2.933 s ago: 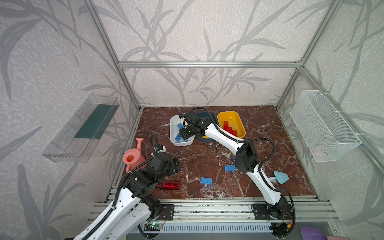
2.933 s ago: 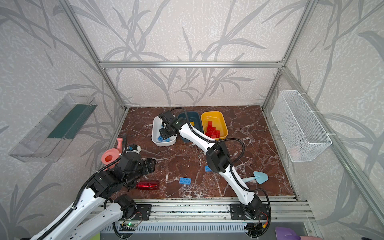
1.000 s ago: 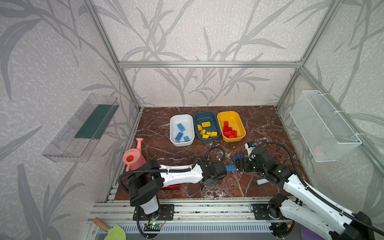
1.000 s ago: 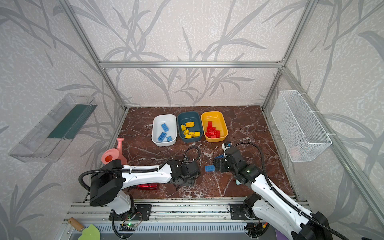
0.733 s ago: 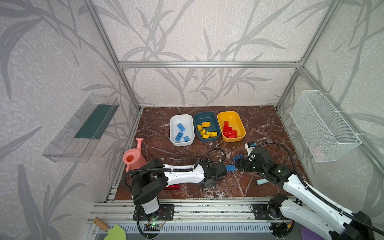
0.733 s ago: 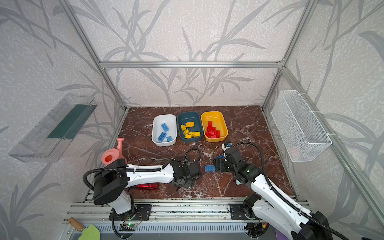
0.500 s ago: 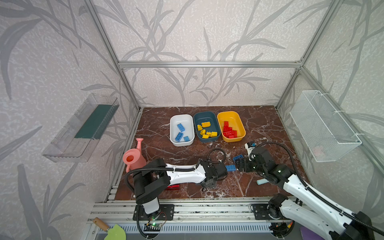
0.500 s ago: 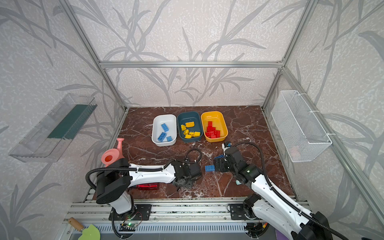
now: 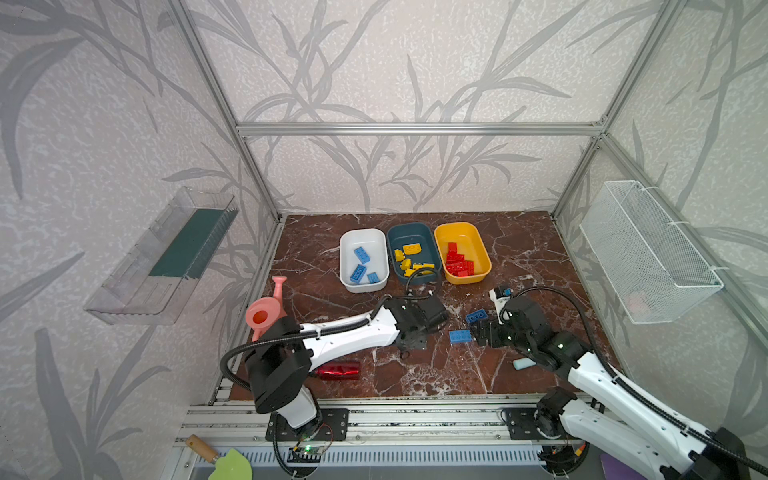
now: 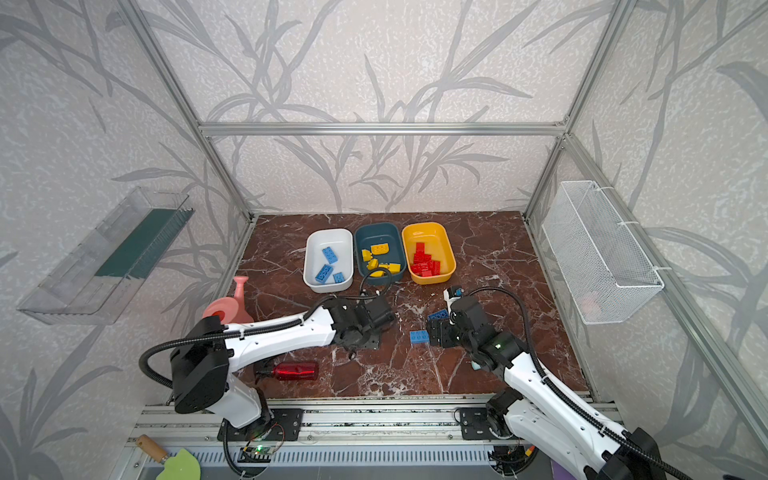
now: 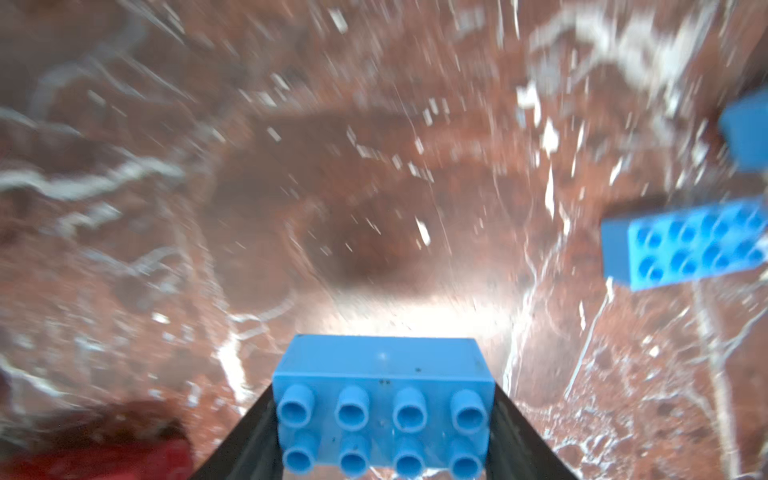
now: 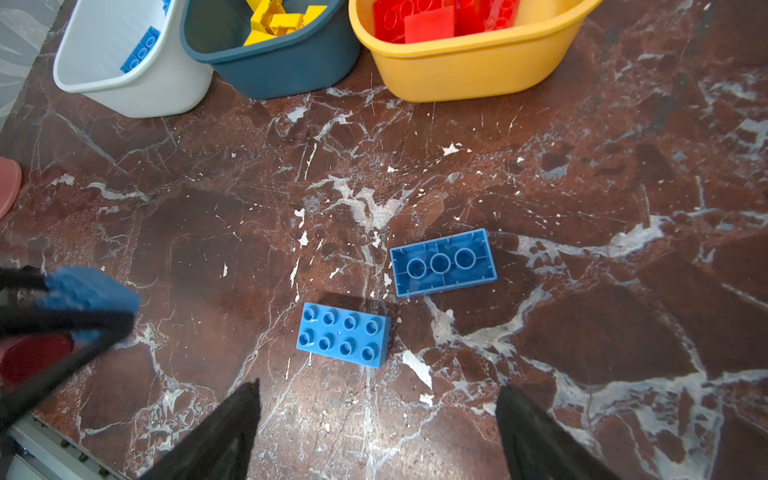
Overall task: Sort the legos into containers by color
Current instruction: 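Lift the blue 2x4 brick with the left gripper and carry it over the white tub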
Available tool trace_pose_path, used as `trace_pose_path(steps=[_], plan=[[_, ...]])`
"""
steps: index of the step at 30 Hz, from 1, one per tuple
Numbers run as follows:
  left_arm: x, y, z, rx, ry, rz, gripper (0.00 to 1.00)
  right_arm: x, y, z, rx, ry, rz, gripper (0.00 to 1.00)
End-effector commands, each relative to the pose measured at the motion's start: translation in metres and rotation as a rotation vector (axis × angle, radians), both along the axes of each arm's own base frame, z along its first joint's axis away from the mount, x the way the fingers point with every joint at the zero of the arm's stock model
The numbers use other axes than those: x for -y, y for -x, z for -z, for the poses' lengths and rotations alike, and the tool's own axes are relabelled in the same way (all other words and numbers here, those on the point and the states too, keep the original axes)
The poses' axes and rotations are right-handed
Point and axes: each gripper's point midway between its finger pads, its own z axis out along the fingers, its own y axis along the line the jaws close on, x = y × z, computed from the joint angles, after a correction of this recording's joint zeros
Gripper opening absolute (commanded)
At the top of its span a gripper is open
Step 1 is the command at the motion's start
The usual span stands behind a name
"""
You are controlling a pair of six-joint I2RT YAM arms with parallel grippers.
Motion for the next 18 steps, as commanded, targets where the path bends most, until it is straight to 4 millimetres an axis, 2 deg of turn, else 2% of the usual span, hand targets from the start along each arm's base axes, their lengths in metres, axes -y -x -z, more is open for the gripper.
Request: trace_pose_path(steps=[1, 5, 8, 12, 18], plan=[[-0.030, -0.029, -0.038, 0.078, -0.020, -0.031, 0.51, -0.003, 0.002, 0.003, -0.004, -0.021, -0.011, 0.89], [-0.059, -0.070, -0.070, 0.150, 0.008, -0.112, 0.51, -0.007, 0.002, 0.010, -0.015, -0.026, -0.028, 0.90], [-0.078, -0.096, -0.084, 0.186, 0.022, -0.164, 0.51, -0.008, 0.001, 0.014, -0.023, -0.027, -0.027, 0.90], [-0.103, -0.126, -0.087, 0.174, 0.016, -0.229, 0.51, -0.012, -0.001, 0.024, -0.046, -0.021, -0.036, 0.90], [-0.129, -0.170, -0.078, 0.149, 0.013, -0.309, 0.50, -0.016, -0.003, 0.036, -0.070, -0.004, -0.048, 0.90]])
